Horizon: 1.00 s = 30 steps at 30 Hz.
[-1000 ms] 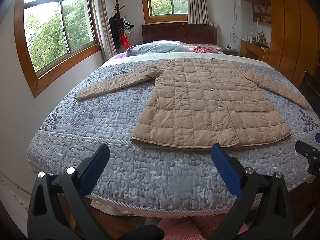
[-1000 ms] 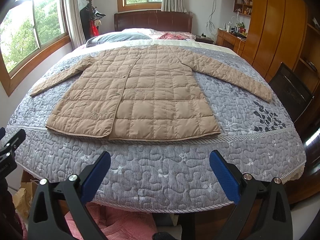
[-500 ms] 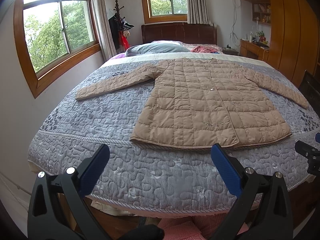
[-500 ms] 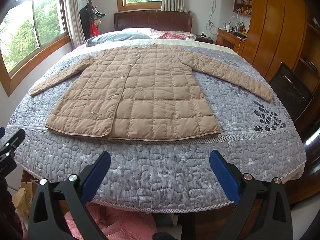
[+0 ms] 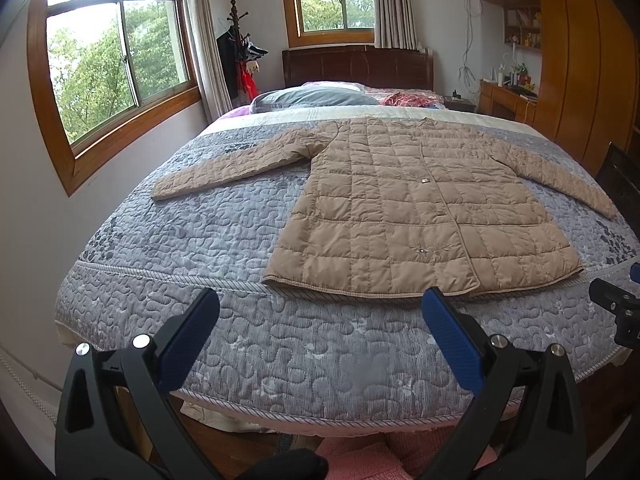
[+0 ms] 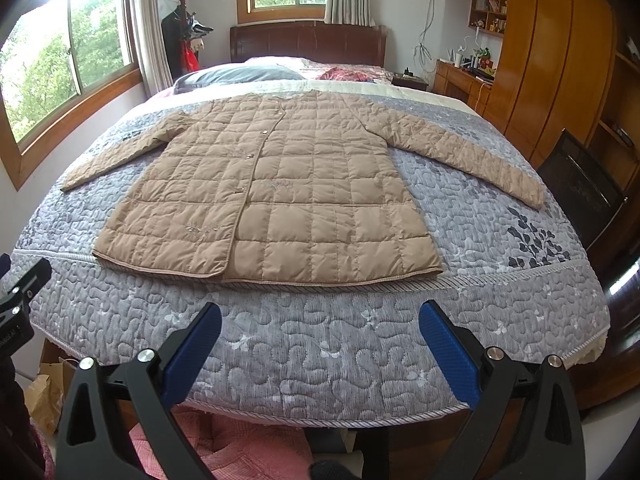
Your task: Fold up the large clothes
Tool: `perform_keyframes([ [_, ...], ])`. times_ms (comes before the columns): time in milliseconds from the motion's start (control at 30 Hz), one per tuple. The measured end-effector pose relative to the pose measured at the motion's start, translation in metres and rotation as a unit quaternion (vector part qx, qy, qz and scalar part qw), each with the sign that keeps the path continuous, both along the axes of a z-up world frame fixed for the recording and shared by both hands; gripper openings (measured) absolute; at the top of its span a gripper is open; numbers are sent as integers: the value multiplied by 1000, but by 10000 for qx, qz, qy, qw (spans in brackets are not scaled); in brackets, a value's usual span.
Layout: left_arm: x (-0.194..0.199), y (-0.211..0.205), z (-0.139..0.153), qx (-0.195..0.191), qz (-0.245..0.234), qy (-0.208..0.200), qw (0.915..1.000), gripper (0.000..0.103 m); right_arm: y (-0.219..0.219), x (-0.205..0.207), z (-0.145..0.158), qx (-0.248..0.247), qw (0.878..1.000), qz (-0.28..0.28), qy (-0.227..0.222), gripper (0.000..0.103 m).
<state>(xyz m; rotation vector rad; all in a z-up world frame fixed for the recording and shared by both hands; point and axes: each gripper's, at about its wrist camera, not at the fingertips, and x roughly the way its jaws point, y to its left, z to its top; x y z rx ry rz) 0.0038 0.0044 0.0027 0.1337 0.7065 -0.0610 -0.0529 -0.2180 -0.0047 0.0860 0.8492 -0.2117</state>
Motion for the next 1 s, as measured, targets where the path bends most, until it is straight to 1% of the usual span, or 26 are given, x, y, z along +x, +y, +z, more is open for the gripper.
perform_keyframes([
  [167,4,2,3,12,-94,-36,9999,100,-2,3,7,26,9999,77,-74,99],
  [267,16,-3,9,17,-349,-42,9994,100,-13,9,18,-36,9997,148,-168,99],
  [333,34,-10,15,-55,-626,17,9980,100,-35,21,28,-11,9996,57,-267,99],
  [400,64,-22,21,-169,-931,243,9952,100,-59,33,36,35,9993,-88,-373,99],
  [467,90,-34,26,-210,-1124,387,9927,100,-97,52,42,148,9982,-386,-440,99],
  [533,129,-54,31,-106,-1229,442,9914,100,-137,76,45,309,9964,-674,-401,99],
  [567,147,-65,32,-64,-1256,441,9911,100,-164,90,44,420,9946,-886,-347,99],
  [600,174,-82,32,-6,-1312,536,9899,100,-186,102,41,531,9928,-1022,-328,99],
  [633,190,-94,30,2,-1363,630,9887,100,-213,118,36,660,9907,-1160,-274,99],
  [667,218,-114,26,-37,-1499,792,9855,100,-232,128,32,725,9890,-1273,-206,99],
  [700,232,-128,22,-47,-1589,858,9835,100,-258,141,25,833,9859,-1445,-113,99],
  [733,248,-141,18,-59,-1687,927,9813,100,-269,145,23,879,9842,-1533,-91,98],
  [800,281,-174,6,-49,-1881,1066,9763,100,-312,159,12,1037,9766,-1885,-42,98],
  [867,306,-200,-5,-27,-1973,1200,9730,100,-346,168,3,1176,9717,-2048,22,98],
  [967,345,-242,-27,-223,-2213,1565,9623,99,-403,178,-21,1362,9627,-2326,250,98],
  [1000,351,-250,-32,-290,-2258,1641,9598,99,-414,178,-28,1423,9601,-2388,306,97],
])
